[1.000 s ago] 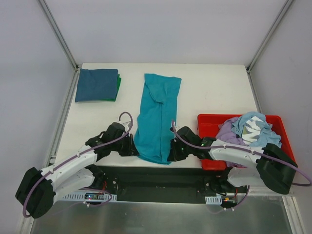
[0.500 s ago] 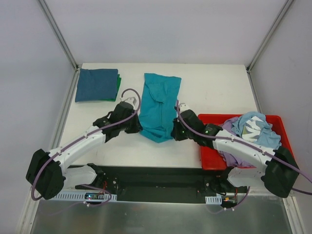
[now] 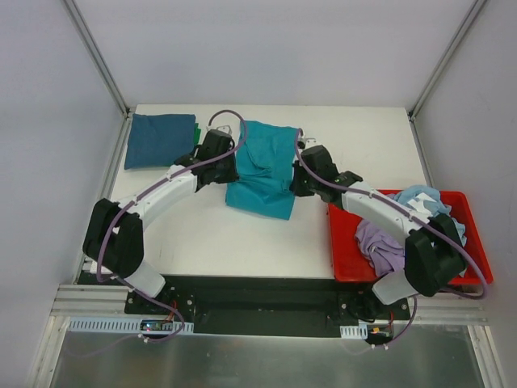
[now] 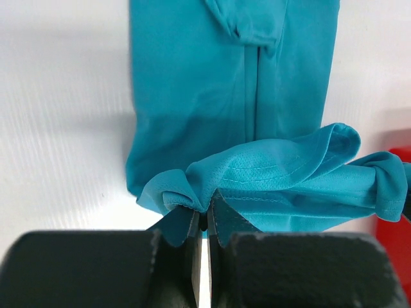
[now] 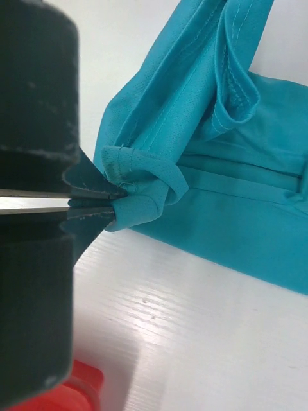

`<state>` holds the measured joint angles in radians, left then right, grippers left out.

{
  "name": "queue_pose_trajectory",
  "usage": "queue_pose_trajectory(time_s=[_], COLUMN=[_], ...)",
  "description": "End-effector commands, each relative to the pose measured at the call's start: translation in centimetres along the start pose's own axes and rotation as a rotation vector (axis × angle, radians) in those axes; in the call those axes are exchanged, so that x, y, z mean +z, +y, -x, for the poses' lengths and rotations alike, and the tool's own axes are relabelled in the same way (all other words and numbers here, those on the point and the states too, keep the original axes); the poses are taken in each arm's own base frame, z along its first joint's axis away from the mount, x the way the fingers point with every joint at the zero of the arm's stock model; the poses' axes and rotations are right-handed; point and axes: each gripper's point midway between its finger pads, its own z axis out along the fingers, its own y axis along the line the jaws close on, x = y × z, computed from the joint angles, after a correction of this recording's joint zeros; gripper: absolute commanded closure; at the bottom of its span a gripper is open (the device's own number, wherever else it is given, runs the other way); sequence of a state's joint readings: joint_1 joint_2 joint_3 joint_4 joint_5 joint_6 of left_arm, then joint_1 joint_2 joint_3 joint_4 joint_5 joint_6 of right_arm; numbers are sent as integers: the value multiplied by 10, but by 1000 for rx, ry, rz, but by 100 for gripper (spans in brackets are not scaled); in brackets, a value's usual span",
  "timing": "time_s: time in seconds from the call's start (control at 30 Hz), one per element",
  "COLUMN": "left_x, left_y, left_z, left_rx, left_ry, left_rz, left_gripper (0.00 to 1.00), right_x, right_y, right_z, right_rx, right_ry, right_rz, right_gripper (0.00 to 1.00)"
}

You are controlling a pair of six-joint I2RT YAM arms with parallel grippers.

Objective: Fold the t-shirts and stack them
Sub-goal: Fold the folded rectangular tshirt in 1/3 of the way

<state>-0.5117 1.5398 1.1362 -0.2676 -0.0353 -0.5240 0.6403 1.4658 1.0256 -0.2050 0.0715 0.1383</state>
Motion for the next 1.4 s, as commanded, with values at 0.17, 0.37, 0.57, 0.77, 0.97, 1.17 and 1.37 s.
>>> queue_pose_trajectory(time_s=[0.17,0.37,0.57,0.77,0.97,1.17,1.37], left_x=[31,56,82,99,111,99,40], left_y=[-3,0,7,20,24,13,-3], left_z=[56,72,79,81,80,99,112], left_rx=[54,73,38,4,-3,-22,-27], left_ry=[-15,-7,29,45,71,55,-20], left_rz=[-62,-63,-80,-61,-75,-139,-186], left_gripper=[100,100,100,100,100,58,3], right_x=[27,52,80,102,118,116,70], right_y=[1,-4,-15,-23,-29,-27,-21], right_z=[62,75,77,73,75,94,103], right_rx=[-4,16,28,38,58,67,59], right_ry=[-83,-68,-43,-9,-9,-31,-93], right_rz=[37,52,26,28,40,97,105], right_gripper=[100,100,99,99,96,47,20])
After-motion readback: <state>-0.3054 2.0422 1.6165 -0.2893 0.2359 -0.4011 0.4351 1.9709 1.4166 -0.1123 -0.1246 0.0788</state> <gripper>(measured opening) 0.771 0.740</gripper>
